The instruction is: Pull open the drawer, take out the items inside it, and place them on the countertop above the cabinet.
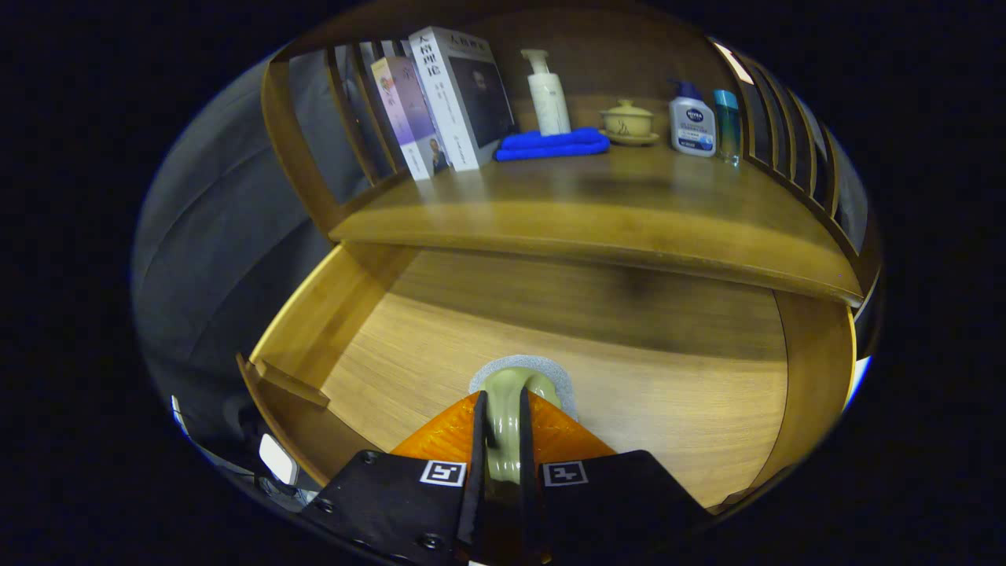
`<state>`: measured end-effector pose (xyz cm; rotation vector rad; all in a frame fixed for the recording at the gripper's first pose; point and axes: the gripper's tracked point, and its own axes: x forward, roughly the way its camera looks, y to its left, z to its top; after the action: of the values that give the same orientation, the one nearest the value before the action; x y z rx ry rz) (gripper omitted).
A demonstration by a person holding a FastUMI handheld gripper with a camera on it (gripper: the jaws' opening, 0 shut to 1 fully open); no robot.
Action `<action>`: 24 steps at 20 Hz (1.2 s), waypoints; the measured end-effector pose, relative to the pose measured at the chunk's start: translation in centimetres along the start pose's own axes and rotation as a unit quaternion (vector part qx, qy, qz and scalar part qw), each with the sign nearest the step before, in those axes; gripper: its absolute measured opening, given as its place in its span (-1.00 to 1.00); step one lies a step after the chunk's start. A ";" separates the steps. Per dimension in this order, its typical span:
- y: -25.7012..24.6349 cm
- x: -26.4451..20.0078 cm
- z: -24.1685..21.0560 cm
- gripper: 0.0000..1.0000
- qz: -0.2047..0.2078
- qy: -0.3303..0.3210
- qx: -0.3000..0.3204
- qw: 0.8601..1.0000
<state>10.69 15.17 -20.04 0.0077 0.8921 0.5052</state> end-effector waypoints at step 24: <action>-2.2 -4.7 17.9 -0.58 -0.005 -0.221 0.058 0.974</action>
<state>22.51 14.79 -5.64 0.2153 0.4840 0.4191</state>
